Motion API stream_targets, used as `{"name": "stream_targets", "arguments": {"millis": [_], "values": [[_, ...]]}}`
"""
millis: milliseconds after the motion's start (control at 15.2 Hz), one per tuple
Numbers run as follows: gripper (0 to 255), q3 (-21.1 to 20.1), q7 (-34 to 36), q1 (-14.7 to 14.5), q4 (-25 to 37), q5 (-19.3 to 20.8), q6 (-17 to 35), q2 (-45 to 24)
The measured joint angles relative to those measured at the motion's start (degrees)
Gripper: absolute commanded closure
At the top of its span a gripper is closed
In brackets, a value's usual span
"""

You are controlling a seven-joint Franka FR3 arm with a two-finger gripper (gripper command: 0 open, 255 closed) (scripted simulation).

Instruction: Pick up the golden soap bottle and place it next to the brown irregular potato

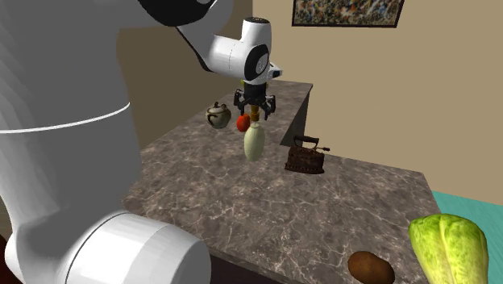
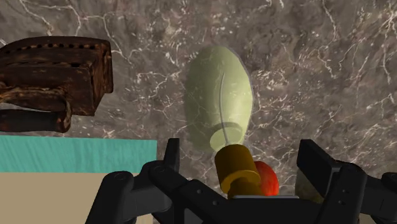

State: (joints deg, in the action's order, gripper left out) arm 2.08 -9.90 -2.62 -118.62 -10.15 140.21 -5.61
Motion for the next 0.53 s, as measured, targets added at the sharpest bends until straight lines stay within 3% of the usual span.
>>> {"name": "stream_targets", "arguments": {"millis": [528], "values": [[0,-0.66,-0.94,-0.34,2.46,-1.13,4.93,-6.03]]}}
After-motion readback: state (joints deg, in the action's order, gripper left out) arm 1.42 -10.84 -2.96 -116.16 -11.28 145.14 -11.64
